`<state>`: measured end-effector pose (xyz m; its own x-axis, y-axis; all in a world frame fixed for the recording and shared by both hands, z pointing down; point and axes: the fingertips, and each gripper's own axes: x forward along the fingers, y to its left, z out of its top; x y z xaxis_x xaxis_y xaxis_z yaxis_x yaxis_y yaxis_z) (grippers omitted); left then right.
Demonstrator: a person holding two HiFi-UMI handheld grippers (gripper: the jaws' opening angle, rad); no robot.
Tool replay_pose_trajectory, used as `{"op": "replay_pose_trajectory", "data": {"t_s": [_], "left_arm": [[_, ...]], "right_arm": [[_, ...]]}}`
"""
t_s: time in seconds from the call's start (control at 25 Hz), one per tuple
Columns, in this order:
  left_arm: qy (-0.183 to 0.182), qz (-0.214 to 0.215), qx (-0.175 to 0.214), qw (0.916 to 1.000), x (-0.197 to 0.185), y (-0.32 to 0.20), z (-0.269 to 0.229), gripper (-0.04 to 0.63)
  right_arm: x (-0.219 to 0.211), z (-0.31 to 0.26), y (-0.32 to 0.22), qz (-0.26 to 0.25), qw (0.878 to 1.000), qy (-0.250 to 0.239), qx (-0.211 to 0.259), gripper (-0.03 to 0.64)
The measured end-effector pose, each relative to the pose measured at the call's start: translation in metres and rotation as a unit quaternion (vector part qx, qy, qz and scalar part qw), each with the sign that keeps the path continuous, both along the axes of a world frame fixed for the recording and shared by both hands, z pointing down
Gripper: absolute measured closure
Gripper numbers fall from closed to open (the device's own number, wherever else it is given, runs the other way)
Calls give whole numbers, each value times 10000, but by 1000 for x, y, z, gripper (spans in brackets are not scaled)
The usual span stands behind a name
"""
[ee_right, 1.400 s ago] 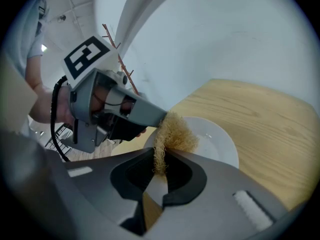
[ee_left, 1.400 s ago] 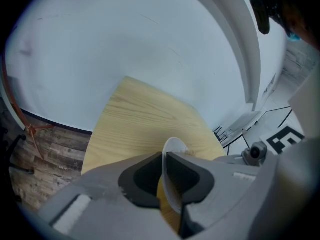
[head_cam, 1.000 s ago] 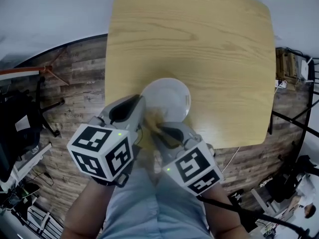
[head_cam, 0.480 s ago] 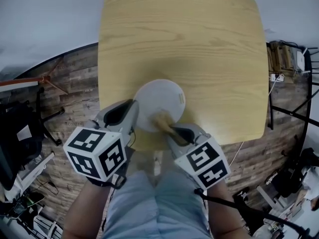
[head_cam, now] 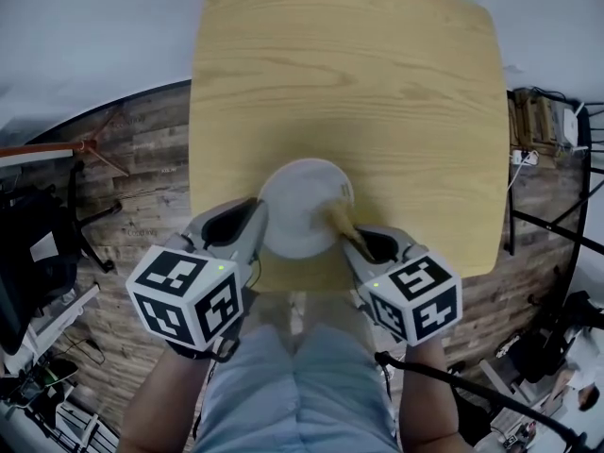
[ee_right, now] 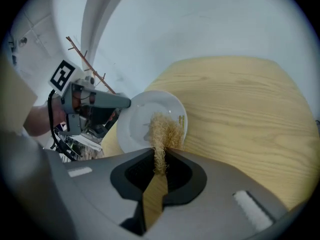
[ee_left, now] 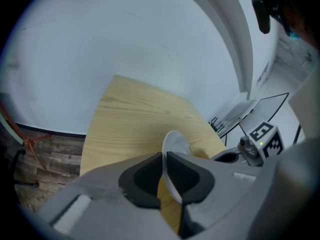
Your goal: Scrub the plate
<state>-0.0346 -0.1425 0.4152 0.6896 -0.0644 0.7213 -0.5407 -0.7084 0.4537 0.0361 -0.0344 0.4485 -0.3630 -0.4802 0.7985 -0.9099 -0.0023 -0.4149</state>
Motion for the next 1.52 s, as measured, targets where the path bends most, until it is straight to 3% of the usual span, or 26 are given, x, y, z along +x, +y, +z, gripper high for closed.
{"op": "replay_pose_trajectory", "data": {"t_s": [0.24, 0.52, 1.04, 1.52], "left_arm": [[-32, 63, 21, 10000, 2, 4, -2, 543], [-63, 128, 62, 9999, 4, 5, -5, 541], [-46, 70, 42, 10000, 1, 8, -7, 538], [-117, 71, -50, 9999, -5, 8, 3, 541]], "right_arm": [[22, -2, -19, 59, 9998, 161, 60, 578], [26, -10, -52, -217, 9991, 287, 211, 577], [-18, -25, -82, -940, 9937, 196, 583, 577], [-72, -24, -55, -1254, 9903, -257, 548, 577]]}}
